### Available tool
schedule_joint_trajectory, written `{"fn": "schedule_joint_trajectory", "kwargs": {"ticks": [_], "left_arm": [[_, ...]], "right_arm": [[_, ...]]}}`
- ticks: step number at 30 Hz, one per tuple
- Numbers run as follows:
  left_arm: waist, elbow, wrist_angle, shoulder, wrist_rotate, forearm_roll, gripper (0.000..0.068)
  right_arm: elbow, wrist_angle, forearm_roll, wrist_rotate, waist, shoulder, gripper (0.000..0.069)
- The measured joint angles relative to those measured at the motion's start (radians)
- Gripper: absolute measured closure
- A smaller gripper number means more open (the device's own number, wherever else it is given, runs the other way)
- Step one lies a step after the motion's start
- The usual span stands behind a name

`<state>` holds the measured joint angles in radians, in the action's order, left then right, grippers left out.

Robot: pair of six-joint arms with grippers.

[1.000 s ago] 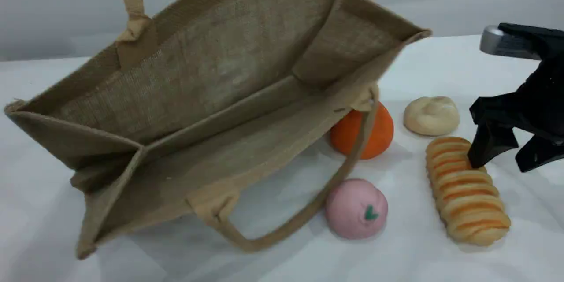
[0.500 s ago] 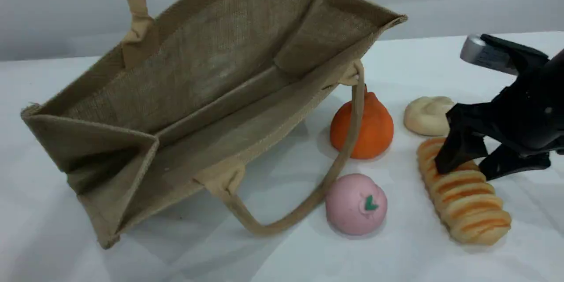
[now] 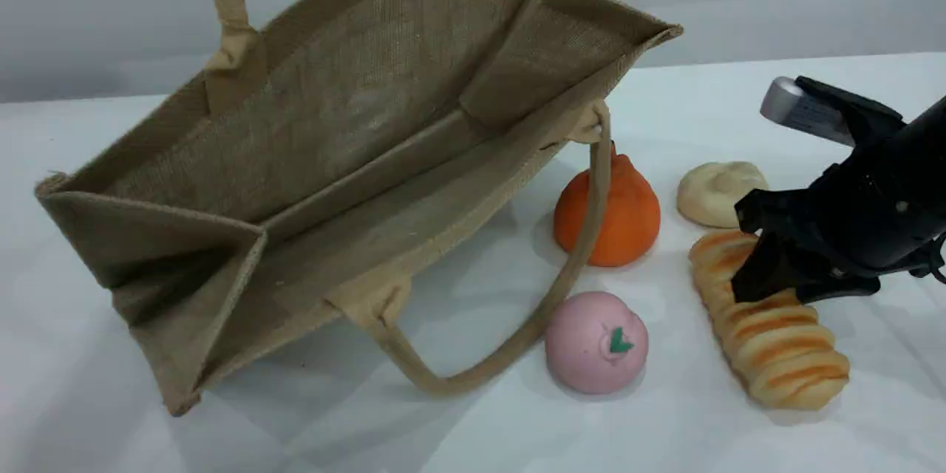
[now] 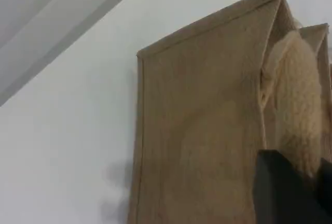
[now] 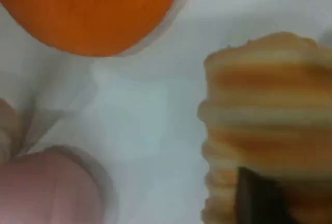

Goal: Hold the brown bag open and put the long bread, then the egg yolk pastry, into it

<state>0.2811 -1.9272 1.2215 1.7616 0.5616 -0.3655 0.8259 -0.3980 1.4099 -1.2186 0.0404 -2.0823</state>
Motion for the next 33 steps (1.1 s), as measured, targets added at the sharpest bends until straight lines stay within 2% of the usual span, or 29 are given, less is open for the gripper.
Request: {"fn": "schedule_joint_trajectory", "kwargs": {"ticks": [2, 9, 12, 16, 18, 21, 23, 28, 33], "left_arm": [[0.0, 0.0, 0.0, 0.0, 0.0, 0.0, 0.0596], [0.0, 0.0, 0.0, 0.0, 0.0, 0.0, 0.0596], [0.0, 0.0, 0.0, 0.0, -0.001, 0.0, 0.0596], [0.0, 0.0, 0.0, 0.0, -0.001, 0.0, 0.0596], [0.0, 0.0, 0.0, 0.0, -0.001, 0.0, 0.0596], [0.0, 0.0, 0.0, 0.001, -0.001, 0.0, 0.0596], [0.0, 0.0, 0.0, 0.001, -0.001, 0.0, 0.0596], [0.0, 0.0, 0.0, 0.001, -0.001, -0.001, 0.0596], [0.0, 0.0, 0.0, 0.001, -0.001, -0.002, 0.0596]], "right_arm": [[0.0, -0.003, -0.019, 0.003, -0.011, 0.013, 0.0579], [-0.002, -0.11, -0.108, 0.05, -0.081, 0.179, 0.0582], [-0.002, -0.131, -0.18, 0.121, -0.091, 0.29, 0.0584], [-0.002, -0.263, -0.188, 0.165, -0.064, 0.438, 0.059], [-0.002, -0.323, -0.138, 0.157, -0.022, 0.493, 0.0594], [-0.001, -0.338, -0.021, 0.101, 0.076, 0.514, 0.0594], [0.006, -0.315, 0.061, 0.055, 0.157, 0.498, 0.0594], [0.05, -0.168, 0.253, 0.01, 0.322, 0.437, 0.0594], [0.123, -0.153, 0.337, 0.013, 0.402, 0.337, 0.0604]]}}
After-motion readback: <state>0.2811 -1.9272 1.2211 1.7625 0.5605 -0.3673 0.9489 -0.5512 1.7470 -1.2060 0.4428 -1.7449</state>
